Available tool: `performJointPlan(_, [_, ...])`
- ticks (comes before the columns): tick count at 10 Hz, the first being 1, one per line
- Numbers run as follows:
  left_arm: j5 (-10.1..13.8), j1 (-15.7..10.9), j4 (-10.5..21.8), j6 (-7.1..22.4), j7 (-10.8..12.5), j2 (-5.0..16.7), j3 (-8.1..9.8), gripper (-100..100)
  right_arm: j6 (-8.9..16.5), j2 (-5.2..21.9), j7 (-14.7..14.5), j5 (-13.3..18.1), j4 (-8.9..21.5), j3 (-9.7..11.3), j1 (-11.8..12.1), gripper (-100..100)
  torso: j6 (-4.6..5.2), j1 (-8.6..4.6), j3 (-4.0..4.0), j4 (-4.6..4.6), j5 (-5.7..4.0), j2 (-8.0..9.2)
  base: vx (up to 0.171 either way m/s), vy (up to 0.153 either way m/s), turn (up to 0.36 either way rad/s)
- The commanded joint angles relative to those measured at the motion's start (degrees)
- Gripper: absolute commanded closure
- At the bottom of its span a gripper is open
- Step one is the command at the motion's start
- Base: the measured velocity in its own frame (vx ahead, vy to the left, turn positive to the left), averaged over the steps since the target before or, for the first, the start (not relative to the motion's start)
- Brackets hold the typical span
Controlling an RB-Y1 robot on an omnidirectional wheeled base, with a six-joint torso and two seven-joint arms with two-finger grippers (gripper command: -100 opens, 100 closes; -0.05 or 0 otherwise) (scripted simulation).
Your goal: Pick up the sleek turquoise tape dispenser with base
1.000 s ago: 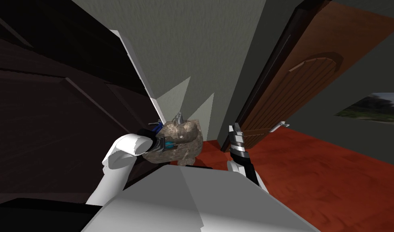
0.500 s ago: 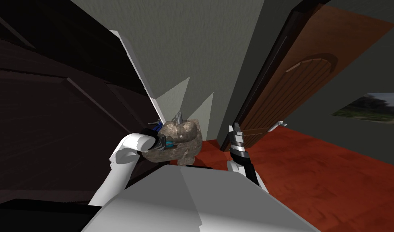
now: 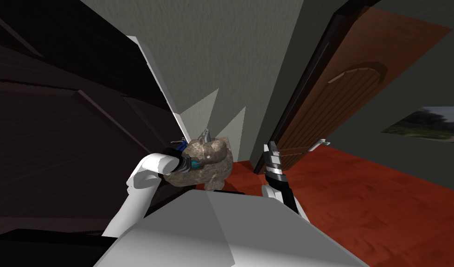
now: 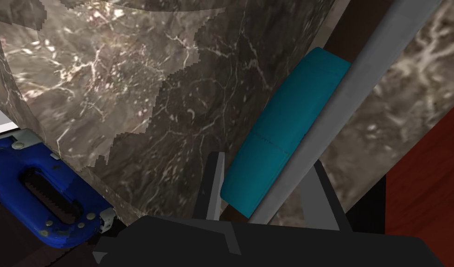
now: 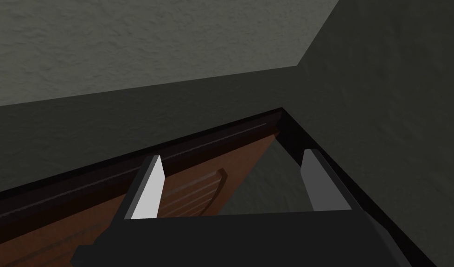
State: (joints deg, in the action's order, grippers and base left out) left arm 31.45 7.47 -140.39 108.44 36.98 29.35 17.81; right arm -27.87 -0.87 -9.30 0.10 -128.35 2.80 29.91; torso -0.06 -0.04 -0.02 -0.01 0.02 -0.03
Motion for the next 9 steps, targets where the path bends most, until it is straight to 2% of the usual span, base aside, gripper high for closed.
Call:
performJointPlan(1, [0.00,0.00,0.00,0.00,0.00,0.00,0.00,100,0.00,0.00,0.00,0.00,0.00,0.00,0.00,0,0.00,0.00,0.00,0.00,0.00,0.00,0.000,0.000,0.000])
performJointPlan(2, [0.00,0.00,0.00,0.00,0.01,0.00,0.00,0,0.00,0.00,0.00,0.00,0.00,0.00,0.00,0,0.00,0.00,0.00,0.00,0.00,0.00,0.000,0.000,0.000])
performJointPlan(3, [0.68,0.31,-2.15,1.62,0.93,-0.01,0.37,100,0.00,0.00,0.00,0.00,0.00,0.00,0.00,0,0.01,-0.01,0.00,0.00,-0.01,0.00,0.014,0.011,0.016])
performJointPlan(7, [2.37,0.42,-6.50,5.51,2.91,0.18,1.30,100,0.00,0.00,0.00,0.00,0.00,0.00,0.00,0,0.00,0.03,-0.03,0.00,-0.02,-0.06,0.025,0.018,0.013])
performJointPlan(8, [2.21,0.83,-5.96,4.60,2.36,0.09,1.39,100,0.00,0.00,0.00,0.00,0.00,0.00,0.00,0,0.01,0.02,-0.02,0.00,-0.02,-0.04,0.007,0.007,0.001])
performJointPlan(9, [2.25,0.83,-6.10,4.81,2.48,0.10,1.40,0,0.00,0.00,0.00,0.00,0.00,0.00,0.00,0,0.01,0.00,-0.01,0.00,-0.01,-0.02,0.000,0.000,0.000])
